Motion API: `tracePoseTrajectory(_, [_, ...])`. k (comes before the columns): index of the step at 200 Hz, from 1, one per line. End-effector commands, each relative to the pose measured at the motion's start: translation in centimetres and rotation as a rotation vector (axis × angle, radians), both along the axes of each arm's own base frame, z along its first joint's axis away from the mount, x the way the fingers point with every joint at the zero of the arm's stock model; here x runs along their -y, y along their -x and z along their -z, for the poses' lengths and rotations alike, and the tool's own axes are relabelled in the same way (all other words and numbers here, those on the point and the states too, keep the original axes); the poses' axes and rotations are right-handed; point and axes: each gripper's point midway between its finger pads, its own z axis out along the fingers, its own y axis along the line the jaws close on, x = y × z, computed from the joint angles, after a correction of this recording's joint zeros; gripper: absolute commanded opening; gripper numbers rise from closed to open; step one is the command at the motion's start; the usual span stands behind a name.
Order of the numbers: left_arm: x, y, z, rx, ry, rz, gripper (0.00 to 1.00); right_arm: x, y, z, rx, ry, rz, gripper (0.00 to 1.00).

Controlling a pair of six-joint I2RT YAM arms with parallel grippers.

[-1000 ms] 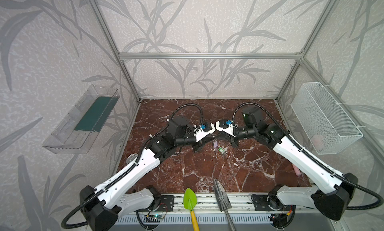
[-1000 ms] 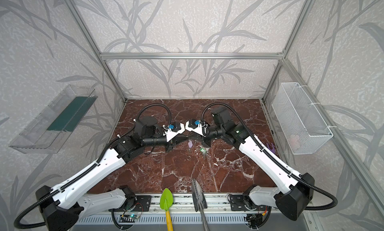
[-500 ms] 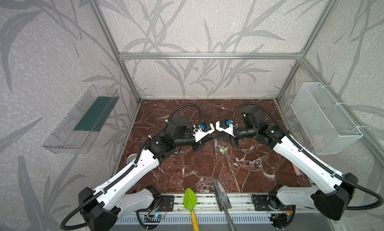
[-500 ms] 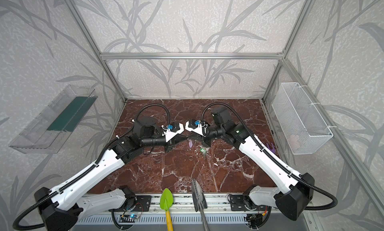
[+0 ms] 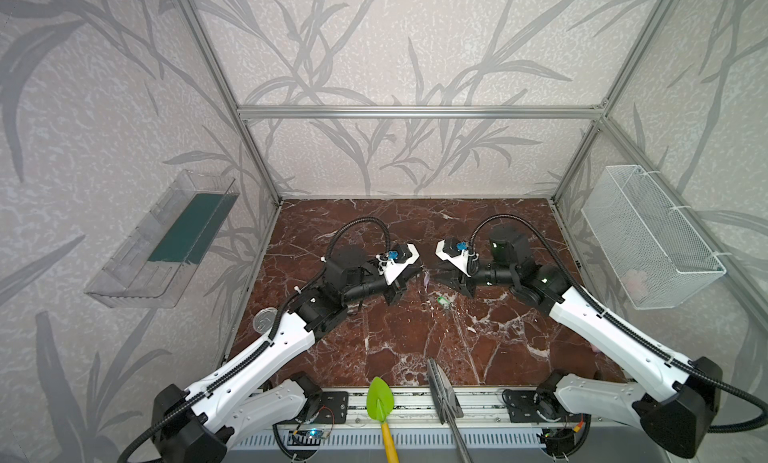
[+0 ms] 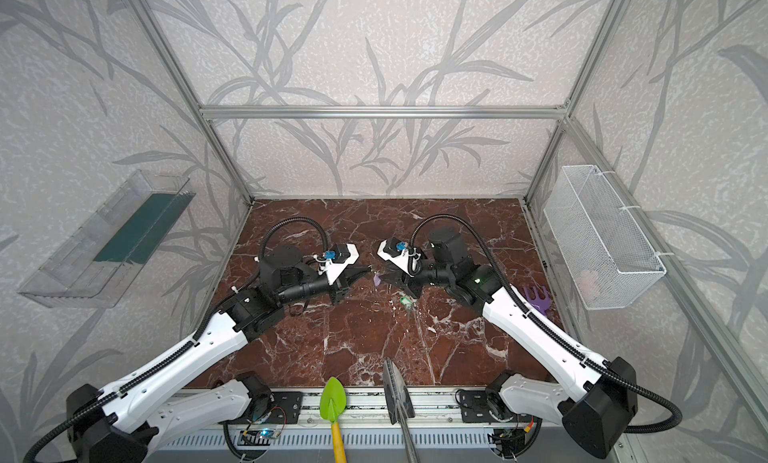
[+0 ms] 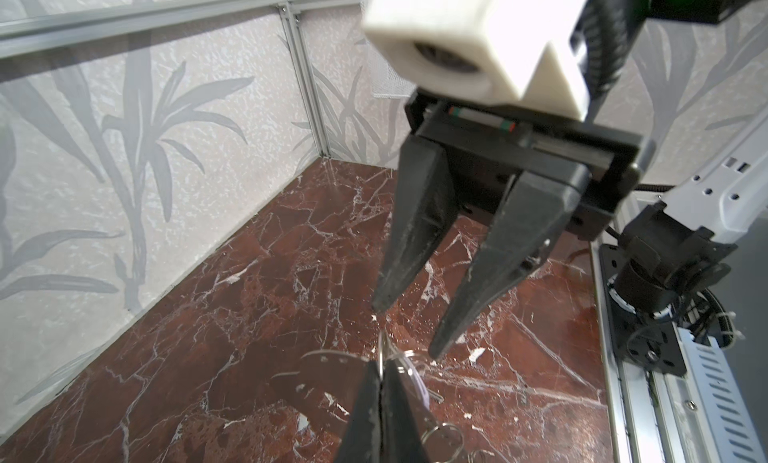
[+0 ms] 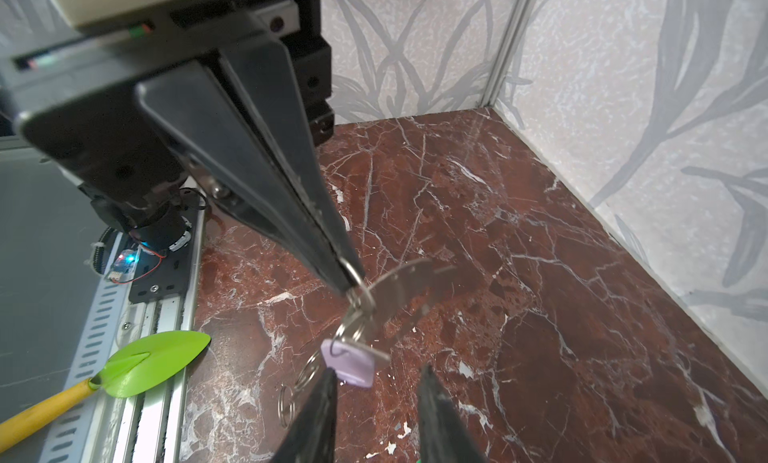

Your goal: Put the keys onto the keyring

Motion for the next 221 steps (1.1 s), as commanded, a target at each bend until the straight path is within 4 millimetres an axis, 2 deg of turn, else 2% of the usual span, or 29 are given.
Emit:
tracePoseTrajectory(1, [-0.6,-0.5,-3.6,0.089,0.157,-0.050,0.00,0.1,-0.4,-2.6,0.022,-0.128,0.070,0.36])
tracePoseTrajectory(62, [0.1,-0.1,-3.9,0.083,0.282,-0.003,0.00,-0.9,0.2,-2.3,-0.002,-0.180,0.026,0.37])
tracePoseTrajectory(78, [0.2,0.2,-3.9,0.080,0.297,0.015,0.00,-1.0,0.1,-2.2,-0.003,-0.175,0.020,0.31])
tracePoseTrajectory(121, [0.4,0.5,-3.7,0.063,0.299,0.034,0.00,-1.5,0.6,-2.1,-0.013,-0.186,-0.023,0.24])
tracePoseTrajectory(187, [0.5,0.5,-3.5,0.043,0.321,0.039,0.00,-2.1,1.9,-2.6,-0.020,-0.197,-0.115,0.00])
tracePoseTrajectory(221, [0.5,0.5,-3.6,0.038,0.342,0.042,0.00,-2.5,3.0,-2.2,-0.051,-0.162,-0.192,0.00])
